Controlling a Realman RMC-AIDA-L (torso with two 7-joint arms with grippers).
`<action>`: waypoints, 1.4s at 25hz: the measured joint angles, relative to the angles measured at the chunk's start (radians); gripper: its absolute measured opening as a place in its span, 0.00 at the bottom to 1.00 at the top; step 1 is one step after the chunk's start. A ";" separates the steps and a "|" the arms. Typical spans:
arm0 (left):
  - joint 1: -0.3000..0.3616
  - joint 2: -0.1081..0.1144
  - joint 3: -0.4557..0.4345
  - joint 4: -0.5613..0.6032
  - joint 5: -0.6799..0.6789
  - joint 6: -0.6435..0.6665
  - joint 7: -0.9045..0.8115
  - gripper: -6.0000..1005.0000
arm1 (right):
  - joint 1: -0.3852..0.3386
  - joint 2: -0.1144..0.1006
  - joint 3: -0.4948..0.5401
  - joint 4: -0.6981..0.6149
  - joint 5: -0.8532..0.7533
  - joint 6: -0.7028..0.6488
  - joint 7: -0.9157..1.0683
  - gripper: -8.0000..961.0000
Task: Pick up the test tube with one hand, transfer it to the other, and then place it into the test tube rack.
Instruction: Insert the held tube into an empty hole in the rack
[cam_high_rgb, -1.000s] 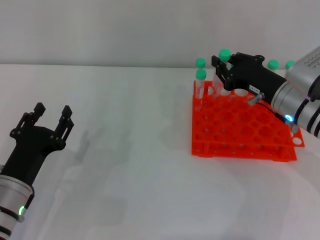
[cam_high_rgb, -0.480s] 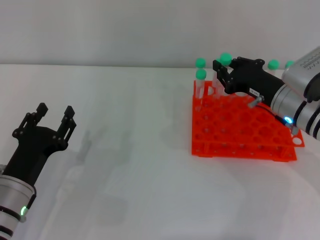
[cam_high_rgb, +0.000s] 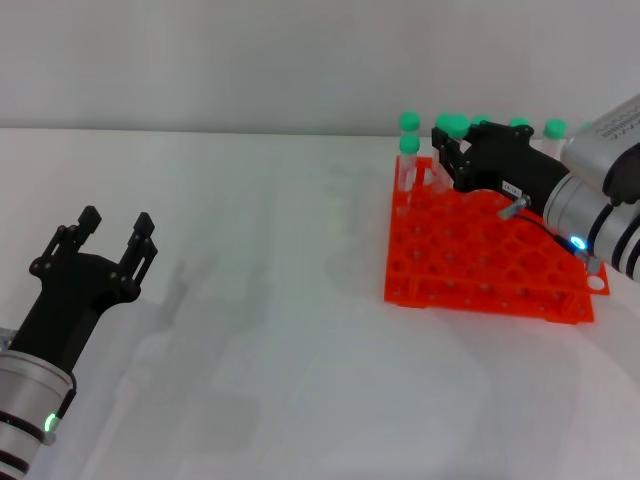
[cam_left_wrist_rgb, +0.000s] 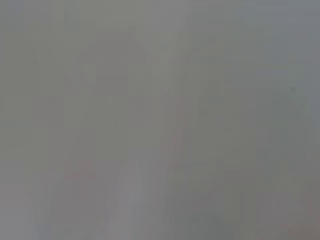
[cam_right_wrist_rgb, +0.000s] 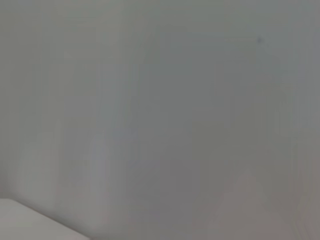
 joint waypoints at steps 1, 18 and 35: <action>0.000 0.000 0.000 0.000 0.000 0.000 0.000 0.64 | 0.001 0.000 -0.001 0.000 -0.001 0.007 0.001 0.31; -0.008 0.001 -0.001 -0.005 -0.002 -0.004 -0.005 0.64 | -0.002 0.000 -0.006 -0.014 0.008 0.015 0.010 0.37; -0.009 0.002 -0.001 -0.009 -0.006 -0.007 -0.004 0.65 | -0.111 -0.002 0.029 -0.044 0.008 -0.274 0.002 0.78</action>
